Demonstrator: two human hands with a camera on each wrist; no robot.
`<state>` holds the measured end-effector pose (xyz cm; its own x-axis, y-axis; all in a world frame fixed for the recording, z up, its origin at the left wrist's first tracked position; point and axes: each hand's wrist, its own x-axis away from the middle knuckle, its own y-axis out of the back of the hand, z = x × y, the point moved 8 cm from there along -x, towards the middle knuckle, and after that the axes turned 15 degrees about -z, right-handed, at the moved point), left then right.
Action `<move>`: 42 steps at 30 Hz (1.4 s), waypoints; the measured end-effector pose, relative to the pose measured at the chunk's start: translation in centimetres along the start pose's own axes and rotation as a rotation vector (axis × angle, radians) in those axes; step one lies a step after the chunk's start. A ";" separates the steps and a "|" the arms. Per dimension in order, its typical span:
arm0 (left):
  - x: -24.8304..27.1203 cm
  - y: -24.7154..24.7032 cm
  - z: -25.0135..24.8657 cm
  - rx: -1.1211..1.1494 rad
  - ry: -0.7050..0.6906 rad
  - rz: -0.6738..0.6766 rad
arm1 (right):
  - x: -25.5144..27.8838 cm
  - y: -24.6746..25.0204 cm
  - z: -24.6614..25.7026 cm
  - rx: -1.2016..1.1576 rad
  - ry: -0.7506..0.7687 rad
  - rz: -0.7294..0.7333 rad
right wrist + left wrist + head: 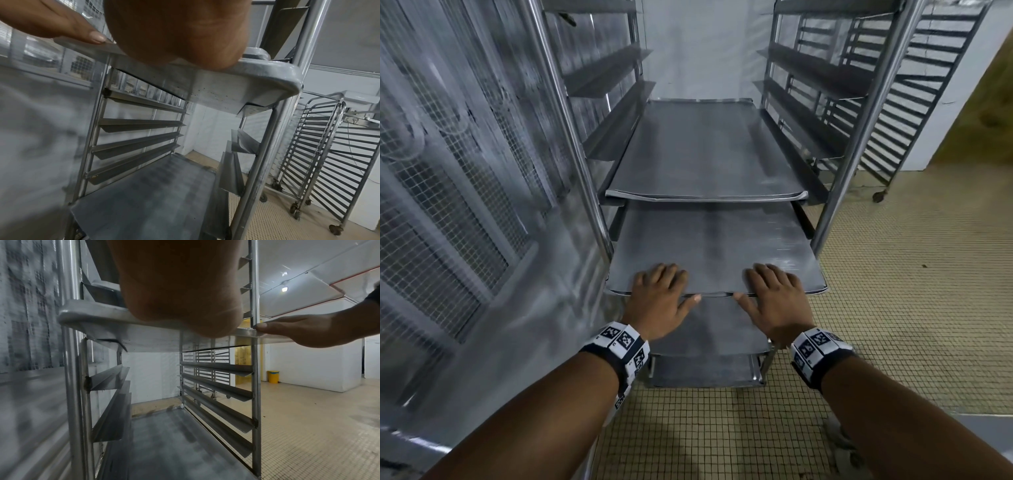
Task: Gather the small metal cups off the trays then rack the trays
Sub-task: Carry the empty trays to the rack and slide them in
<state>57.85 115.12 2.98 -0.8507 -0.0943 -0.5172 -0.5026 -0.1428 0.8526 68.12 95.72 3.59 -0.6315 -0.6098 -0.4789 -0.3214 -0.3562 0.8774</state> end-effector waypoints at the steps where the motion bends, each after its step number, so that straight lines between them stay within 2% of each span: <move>1: -0.7 -0.4 0.3 0.004 0.002 -0.003 | -0.8 -0.4 -0.2 -0.005 -0.001 0.001; 6: -3.6 -2.3 1.9 0.065 0.053 -0.014 | -4.0 -2.1 -1.0 -0.022 0.012 -0.004; 14: -7.6 -4.2 3.4 0.127 0.283 -0.043 | -9.0 -4.0 -1.3 -0.158 -0.093 -0.049; 23: -9.9 -6.4 5.4 0.155 0.332 -0.001 | -11.9 -6.3 -2.2 -0.167 -0.163 0.009; 29: -11.2 -6.6 5.9 0.157 0.285 0.016 | -13.1 -6.7 -2.2 -0.142 -0.223 0.070; 34: -11.7 -6.5 5.8 0.139 0.227 -0.004 | -13.1 -6.3 -1.7 -0.128 -0.301 0.060; 37: -11.3 -6.3 4.6 0.186 0.110 -0.083 | -11.3 -5.8 -1.5 -0.151 -0.363 -0.011; 40: -10.2 -5.8 1.5 0.321 -0.058 -0.266 | -7.5 -4.3 -2.1 -0.136 -0.446 -0.079; 42: -9.7 -5.8 -0.9 0.410 -0.113 -0.308 | -3.8 -3.0 -3.4 -0.098 -0.536 -0.072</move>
<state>69.16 116.00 3.03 -0.6541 0.0012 -0.7564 -0.7318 0.2519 0.6333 73.91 96.71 2.65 -0.8894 -0.1447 -0.4336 -0.3261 -0.4637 0.8238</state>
